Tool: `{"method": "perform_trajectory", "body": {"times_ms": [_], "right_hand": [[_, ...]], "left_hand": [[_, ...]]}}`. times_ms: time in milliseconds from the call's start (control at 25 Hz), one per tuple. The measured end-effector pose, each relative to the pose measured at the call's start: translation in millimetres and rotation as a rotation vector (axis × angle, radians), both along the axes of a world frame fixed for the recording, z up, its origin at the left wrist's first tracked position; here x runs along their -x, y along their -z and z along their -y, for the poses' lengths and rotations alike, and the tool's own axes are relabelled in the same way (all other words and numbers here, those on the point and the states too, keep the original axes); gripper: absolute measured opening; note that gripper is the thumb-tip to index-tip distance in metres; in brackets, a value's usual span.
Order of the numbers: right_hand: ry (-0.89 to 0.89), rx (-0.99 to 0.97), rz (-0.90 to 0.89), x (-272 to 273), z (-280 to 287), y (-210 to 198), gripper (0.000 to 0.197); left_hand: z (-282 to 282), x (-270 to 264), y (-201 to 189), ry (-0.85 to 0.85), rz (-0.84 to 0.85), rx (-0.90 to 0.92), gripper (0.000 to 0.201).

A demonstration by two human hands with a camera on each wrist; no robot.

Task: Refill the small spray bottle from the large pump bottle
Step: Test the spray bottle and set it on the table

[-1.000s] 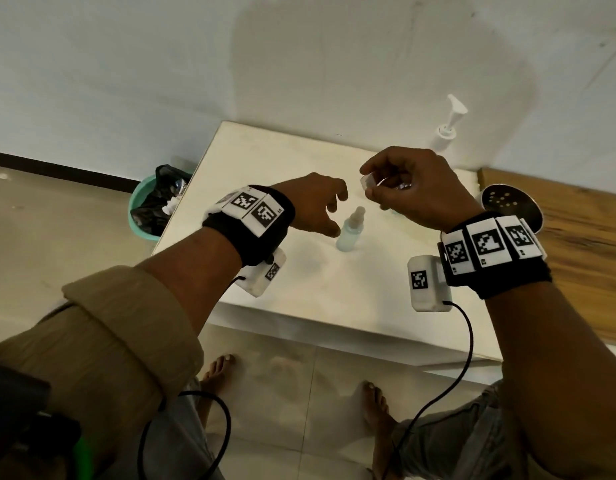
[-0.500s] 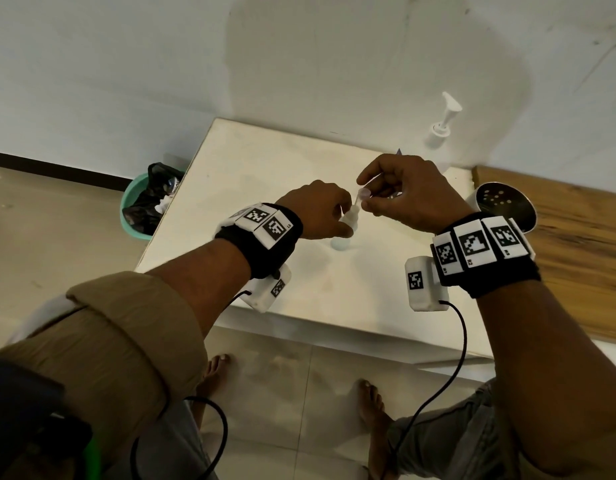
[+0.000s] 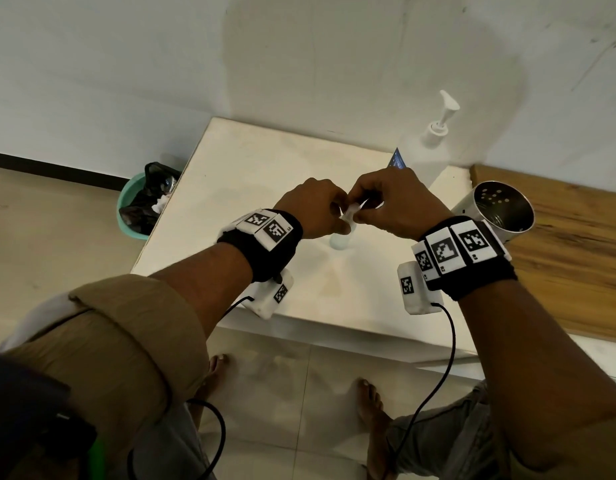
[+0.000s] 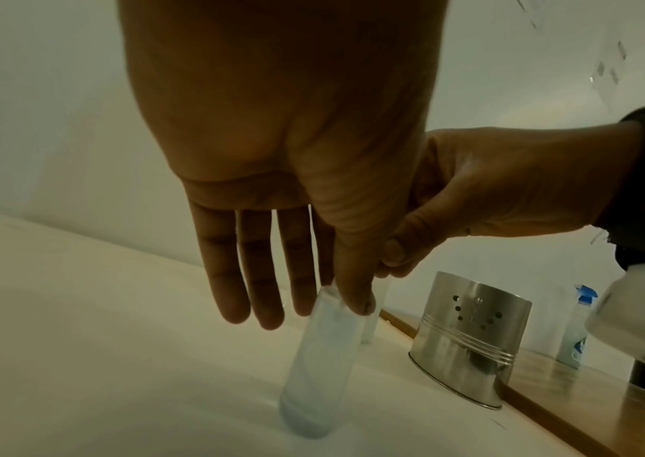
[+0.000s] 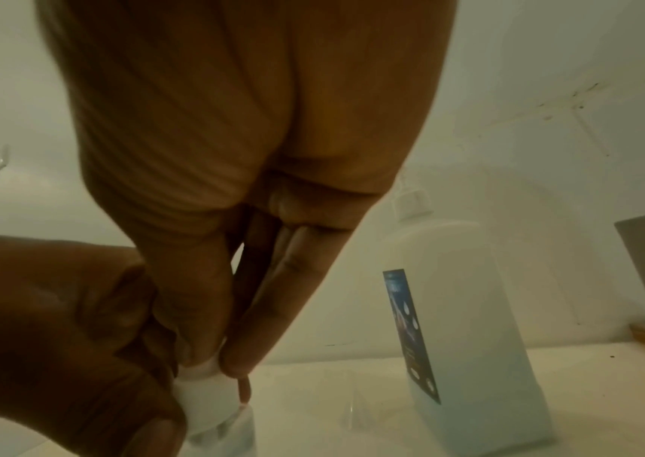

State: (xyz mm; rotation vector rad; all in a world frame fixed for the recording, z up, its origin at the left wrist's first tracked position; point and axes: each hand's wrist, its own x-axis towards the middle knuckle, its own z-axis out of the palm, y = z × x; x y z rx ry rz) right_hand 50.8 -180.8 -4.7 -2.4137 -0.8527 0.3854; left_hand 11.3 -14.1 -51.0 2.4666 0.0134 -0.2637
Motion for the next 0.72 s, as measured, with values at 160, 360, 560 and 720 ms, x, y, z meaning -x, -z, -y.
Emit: {"method": "perform_trajectory", "body": {"times_ms": [160, 360, 560, 720], "right_hand": [[0.016, 0.066, 0.065, 0, -4, 1, 0.009], [0.030, 0.147, 0.136, 0, -11, 1, 0.012], [0.082, 0.166, 0.126, 1, -14, 1, 0.015], [0.110, 0.167, 0.149, 4, -14, 3, 0.017]], "left_hand": [[2, 0, 1, -0.004, 0.013, 0.001, 0.035], [1, 1, 4, -0.045, 0.012, 0.035, 0.037], [2, 2, 5, -0.051, 0.023, 0.049, 0.034], [1, 2, 8, -0.060, 0.019, 0.053, 0.033]]}}
